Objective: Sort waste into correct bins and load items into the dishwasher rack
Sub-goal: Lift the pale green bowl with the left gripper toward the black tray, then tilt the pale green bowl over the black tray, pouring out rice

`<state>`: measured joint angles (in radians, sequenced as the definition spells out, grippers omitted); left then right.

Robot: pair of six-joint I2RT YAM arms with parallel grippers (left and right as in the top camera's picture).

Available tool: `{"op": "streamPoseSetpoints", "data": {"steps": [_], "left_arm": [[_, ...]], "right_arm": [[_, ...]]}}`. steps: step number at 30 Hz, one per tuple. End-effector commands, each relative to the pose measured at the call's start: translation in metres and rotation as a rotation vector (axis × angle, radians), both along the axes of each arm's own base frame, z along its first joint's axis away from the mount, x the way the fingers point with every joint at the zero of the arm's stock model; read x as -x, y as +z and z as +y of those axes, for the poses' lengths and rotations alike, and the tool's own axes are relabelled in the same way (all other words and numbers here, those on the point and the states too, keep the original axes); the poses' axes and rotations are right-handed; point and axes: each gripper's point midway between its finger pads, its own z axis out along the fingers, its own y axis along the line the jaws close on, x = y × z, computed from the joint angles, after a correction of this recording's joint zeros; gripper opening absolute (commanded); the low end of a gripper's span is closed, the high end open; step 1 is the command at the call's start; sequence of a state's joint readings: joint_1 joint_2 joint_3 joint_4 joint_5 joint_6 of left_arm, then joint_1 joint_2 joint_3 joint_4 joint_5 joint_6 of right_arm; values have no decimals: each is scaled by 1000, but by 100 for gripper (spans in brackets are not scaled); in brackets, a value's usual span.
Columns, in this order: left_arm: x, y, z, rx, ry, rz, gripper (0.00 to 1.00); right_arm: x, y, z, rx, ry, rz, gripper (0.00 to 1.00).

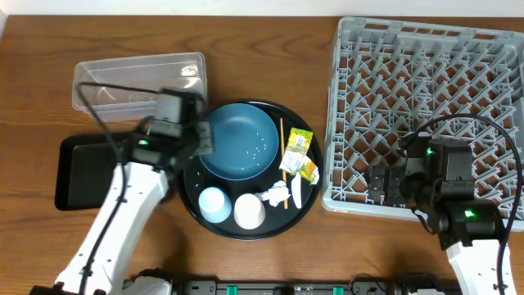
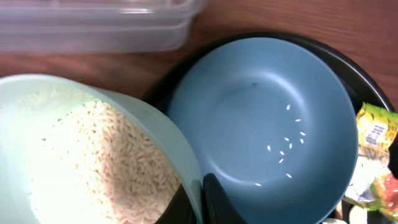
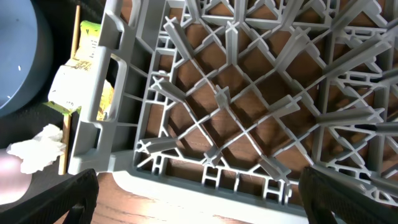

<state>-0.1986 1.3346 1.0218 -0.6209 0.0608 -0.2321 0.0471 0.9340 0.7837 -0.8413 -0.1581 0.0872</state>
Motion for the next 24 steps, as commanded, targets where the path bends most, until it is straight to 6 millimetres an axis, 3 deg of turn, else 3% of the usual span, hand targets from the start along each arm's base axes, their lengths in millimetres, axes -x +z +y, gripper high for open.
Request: {"op": "streamPoseSetpoints", "data": {"steps": [1,10,18,24], "left_arm": [[-2,11,10,161,13,13,6],[-3,22,77,438,124,-26,6],[-5,18,115,751,205,-43,6],[-8,15,131,988,168,-93,6]], "right_arm": [[-3,7,0,-11,-11,-14,99],[-2,6,-1,-11,-11,-8,99],[-2,6,-1,-11,-11,-8,99],[-1,5,-1,-11,-11,-5,99]]}}
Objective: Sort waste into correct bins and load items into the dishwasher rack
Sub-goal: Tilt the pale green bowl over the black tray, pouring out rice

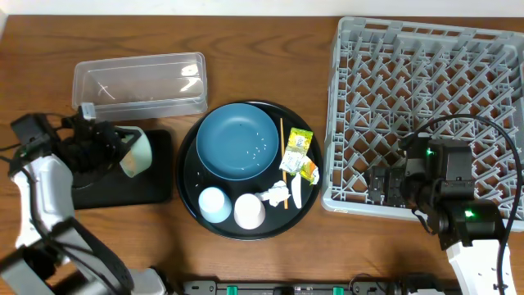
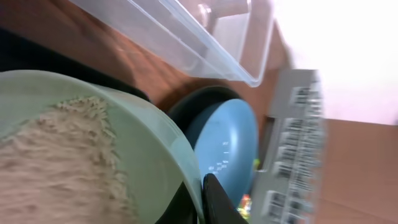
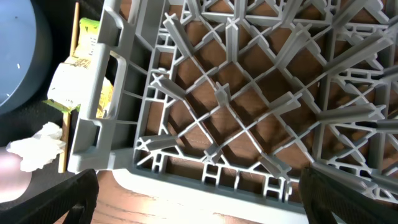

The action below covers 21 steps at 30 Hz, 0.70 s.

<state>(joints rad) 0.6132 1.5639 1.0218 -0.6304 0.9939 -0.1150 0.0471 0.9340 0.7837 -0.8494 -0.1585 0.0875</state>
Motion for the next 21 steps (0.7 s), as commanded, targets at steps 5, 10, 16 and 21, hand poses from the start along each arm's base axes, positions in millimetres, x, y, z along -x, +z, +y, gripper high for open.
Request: {"op": "streamPoseSetpoints", "data": {"steps": [5,10,16,21], "left_arm": [[-5,24,9,341,-56,-260,6],[-4,16,22,467,-23,-303,6],[-4,-1,26,514,7,-257,6],[-4,-1,26,517,8,-254,6]], "right_arm": [[-2,7,-1,-10,-11,-13,99],[-2,6,-1,-11,-11,-12,99],[-1,6,-1,-11,-11,-8,99],[-2,6,-1,-10,-11,-8,99]]}}
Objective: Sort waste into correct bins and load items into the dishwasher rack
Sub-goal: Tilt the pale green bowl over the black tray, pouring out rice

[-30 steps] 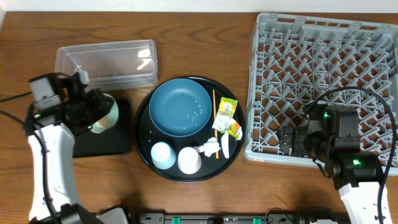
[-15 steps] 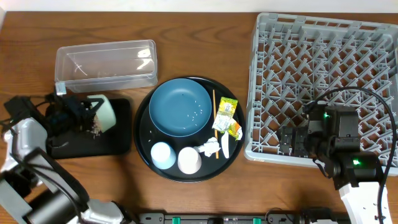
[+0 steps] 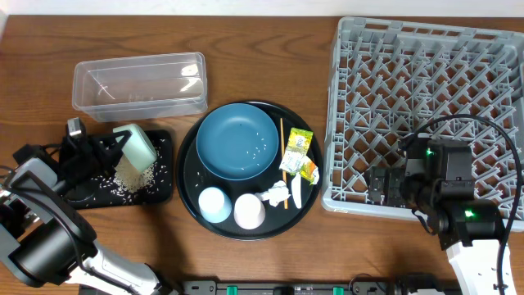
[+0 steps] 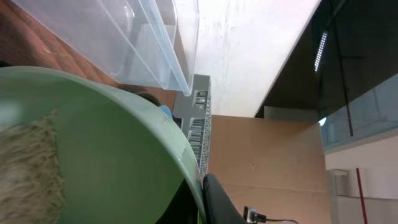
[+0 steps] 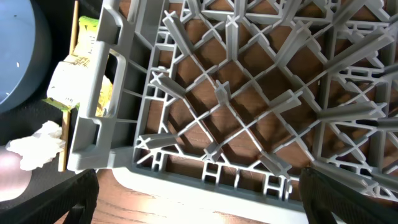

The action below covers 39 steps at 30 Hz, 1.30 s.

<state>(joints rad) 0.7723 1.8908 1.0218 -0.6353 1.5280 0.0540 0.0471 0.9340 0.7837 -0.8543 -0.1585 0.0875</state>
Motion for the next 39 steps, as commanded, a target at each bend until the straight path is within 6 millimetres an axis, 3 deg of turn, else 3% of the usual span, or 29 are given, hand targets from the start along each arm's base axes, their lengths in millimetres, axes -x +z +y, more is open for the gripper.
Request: {"op": "streamPoseSetpoints", "data": {"steps": [1,16,21,23,25,26,31,33,36,39], "left_arm": [[-2,10,2,14,3,-50,6],[-2,9,2,11,3,-41,6],[3,-30,7,-96,15,179,6],[2,-23,6,-66,13,149,6],[-1,10,2,13,2,-54,6],[-1,13,1,3,-1,-60,6],[-1,5,3,-37,-1,-36,6],[-1,14,1,28,2,-37,6],[0,18,-1,-30,-7,-80,6],[1,-5,2,-52,5,92,6]], "right_arm": [[-3,7,-1,-11,-11,-13,99],[-2,6,0,-11,-11,-12,99],[-2,6,0,-11,-11,-12,99],[-2,6,0,-11,-11,-12,99],[-2,6,0,-11,-11,-12,99],[-2,6,-1,-10,-11,-11,99],[-2,6,0,-11,-11,-11,99],[-2,6,-1,-11,-11,-10,99],[-1,6,-1,-10,-11,-6,99],[-1,6,-1,-10,-11,-6,99]]}}
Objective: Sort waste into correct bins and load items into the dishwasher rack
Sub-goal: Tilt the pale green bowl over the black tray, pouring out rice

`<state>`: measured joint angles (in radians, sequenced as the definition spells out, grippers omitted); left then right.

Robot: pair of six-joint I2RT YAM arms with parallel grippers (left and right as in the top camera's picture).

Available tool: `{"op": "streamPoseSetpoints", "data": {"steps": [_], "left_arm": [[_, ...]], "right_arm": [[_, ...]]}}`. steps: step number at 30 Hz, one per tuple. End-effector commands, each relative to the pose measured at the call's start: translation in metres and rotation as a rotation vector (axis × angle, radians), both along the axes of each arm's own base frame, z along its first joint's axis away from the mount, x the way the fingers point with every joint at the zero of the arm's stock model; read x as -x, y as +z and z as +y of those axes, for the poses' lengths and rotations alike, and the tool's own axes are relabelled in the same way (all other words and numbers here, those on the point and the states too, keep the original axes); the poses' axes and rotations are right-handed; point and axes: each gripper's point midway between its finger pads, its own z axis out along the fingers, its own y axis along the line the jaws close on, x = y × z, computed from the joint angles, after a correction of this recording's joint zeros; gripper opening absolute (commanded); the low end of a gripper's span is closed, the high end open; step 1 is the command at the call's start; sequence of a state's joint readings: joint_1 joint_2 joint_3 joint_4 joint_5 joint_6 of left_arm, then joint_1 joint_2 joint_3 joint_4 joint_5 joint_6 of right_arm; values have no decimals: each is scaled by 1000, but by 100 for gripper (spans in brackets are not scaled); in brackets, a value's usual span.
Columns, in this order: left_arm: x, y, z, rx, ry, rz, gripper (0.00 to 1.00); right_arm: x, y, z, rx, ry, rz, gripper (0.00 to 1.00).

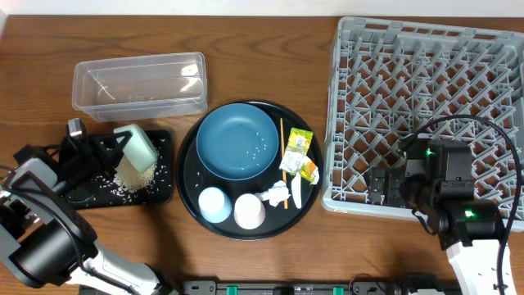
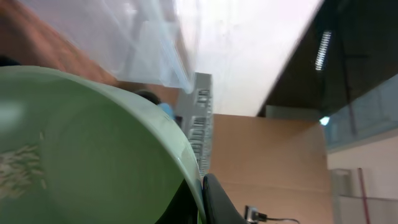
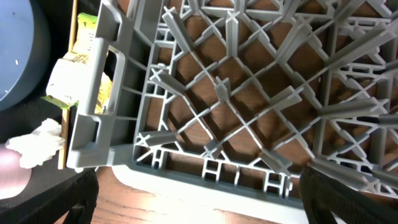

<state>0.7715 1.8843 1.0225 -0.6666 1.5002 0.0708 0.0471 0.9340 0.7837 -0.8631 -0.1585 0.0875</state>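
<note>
My left gripper (image 1: pixel 115 150) is shut on the rim of a pale green cup (image 1: pixel 137 147), which lies tipped over the black bin (image 1: pixel 163 184) at the left. Spilled rice (image 1: pixel 124 179) lies in the bin under the cup's mouth. In the left wrist view the green cup (image 2: pixel 93 143) fills the frame, with only a few rice grains (image 2: pixel 22 165) left inside. My right gripper (image 1: pixel 385 187) hangs open over the front left corner of the grey dishwasher rack (image 1: pixel 426 98), with nothing between its fingers (image 3: pixel 62 199).
A clear plastic container (image 1: pixel 139 82) sits behind the bin. The round black tray (image 1: pixel 190 176) holds a blue bowl (image 1: pixel 237 141), a light blue cup (image 1: pixel 214 203), a white cup (image 1: pixel 250 211), crumpled tissue (image 1: pixel 277 195), a chopstick (image 1: pixel 282 152), green packets (image 1: pixel 296 152) and a white spoon (image 1: pixel 296 193).
The cup is still tipped over the black bin, but the rice inside it has dropped from a thick layer to a few grains. The right arm has not moved.
My left gripper first held the cup full of rice beside the blue bowl. Then the cup was over the black bin, tilted. Then it was tipped with rice lying in the bin, and now it is nearly empty. The right gripper stayed open over the rack.
</note>
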Motion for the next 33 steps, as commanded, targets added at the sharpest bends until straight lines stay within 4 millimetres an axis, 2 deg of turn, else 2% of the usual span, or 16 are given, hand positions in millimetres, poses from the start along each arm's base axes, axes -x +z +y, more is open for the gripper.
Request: {"op": "streamPoseSetpoints", "data": {"steps": [1,4,7,10,13,15,18,21,22,24,25,27,28,29,30,33], "left_arm": [[-2,11,1,5,1,-4,6],[-1,29,-8,-35,-26,-136,6],[0,8,-4,-91,-20,6,6],[-1,37,-9,-18,-24,-124,6],[0,22,-5,-96,-22,-52,6],[2,41,-4,22,-2,-85,6],[3,50,-6,-66,-12,-167,6],[2,7,8,-141,25,105,6],[2,10,7,-84,32,121,6],[2,46,-3,26,6,-72,7],[2,49,-4,-35,-6,-125,6],[3,22,1,-159,-6,-12,6],[4,12,3,-125,15,100,6],[3,25,-1,-63,12,55,6],[3,54,-7,-25,-9,-131,6],[6,63,-19,-138,-47,-135,6]], "right_arm": [[-3,7,0,-11,-11,-15,99],[-2,6,-1,-10,-11,-11,99],[-1,6,-1,-10,-11,-8,99],[-1,6,-1,-10,-11,-7,99],[-1,6,-1,-10,-11,-7,99],[-1,6,-1,-10,-11,-7,99],[-1,5,-1,-10,-11,-4,99],[-1,6,-1,-10,-11,-5,99],[-1,5,-1,-9,-11,-5,99],[-1,5,-1,-7,-12,-3,99],[-1,5,-1,-7,-12,-3,99],[-1,5,-1,-7,-12,-4,99],[-1,5,-1,-7,-12,-4,99],[-1,5,-1,-7,-12,-4,99],[0,5,-1,-7,-12,0,99],[2,3,-1,-7,-12,10,99]]}}
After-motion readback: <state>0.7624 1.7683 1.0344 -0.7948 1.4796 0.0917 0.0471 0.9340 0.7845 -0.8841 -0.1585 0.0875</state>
